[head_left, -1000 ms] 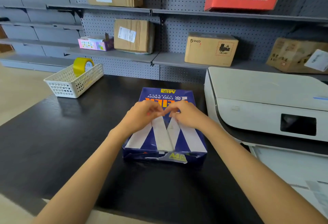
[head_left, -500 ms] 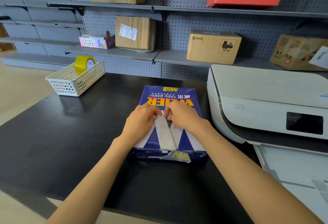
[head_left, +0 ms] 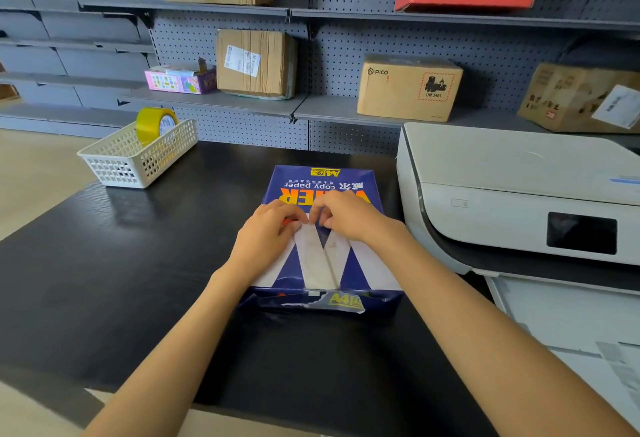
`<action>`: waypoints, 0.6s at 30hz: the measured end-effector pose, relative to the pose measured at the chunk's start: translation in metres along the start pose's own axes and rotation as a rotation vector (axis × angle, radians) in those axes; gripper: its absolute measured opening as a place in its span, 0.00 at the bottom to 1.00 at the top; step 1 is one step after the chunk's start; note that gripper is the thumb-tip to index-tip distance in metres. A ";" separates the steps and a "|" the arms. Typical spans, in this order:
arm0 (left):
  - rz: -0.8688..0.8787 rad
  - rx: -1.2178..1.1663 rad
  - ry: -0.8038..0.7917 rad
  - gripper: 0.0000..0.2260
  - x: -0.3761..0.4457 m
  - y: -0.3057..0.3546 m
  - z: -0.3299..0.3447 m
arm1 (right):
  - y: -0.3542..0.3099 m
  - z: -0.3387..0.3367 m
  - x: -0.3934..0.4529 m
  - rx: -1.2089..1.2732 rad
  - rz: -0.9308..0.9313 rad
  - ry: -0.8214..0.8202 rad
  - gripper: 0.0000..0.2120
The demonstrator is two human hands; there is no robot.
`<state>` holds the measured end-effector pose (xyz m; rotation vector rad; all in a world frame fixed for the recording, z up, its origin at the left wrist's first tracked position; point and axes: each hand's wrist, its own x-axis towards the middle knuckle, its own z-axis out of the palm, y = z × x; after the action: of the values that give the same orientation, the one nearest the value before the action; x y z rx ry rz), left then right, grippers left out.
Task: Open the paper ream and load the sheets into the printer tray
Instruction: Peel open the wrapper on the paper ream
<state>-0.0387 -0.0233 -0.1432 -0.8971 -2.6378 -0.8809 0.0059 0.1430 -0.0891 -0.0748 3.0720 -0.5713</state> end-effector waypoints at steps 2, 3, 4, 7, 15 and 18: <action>0.002 -0.002 0.008 0.07 0.000 -0.001 0.000 | 0.001 0.002 0.001 0.003 -0.006 0.008 0.13; 0.001 -0.004 0.010 0.07 0.000 -0.002 0.000 | 0.001 0.003 0.001 0.011 -0.008 0.016 0.13; 0.000 -0.006 0.012 0.07 0.000 -0.002 0.000 | 0.001 0.004 0.001 0.020 -0.009 0.024 0.13; -0.005 -0.010 0.017 0.07 0.000 -0.001 0.000 | 0.001 0.008 0.001 0.039 -0.014 0.037 0.12; -0.022 -0.027 0.014 0.10 -0.001 0.001 0.000 | 0.007 0.013 0.000 0.107 -0.027 -0.024 0.07; -0.019 -0.030 0.020 0.11 -0.001 0.001 0.000 | 0.008 0.012 0.001 0.131 -0.040 -0.045 0.07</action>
<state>-0.0374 -0.0232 -0.1433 -0.8676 -2.6268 -0.9315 0.0050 0.1460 -0.1029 -0.1459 2.9868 -0.7594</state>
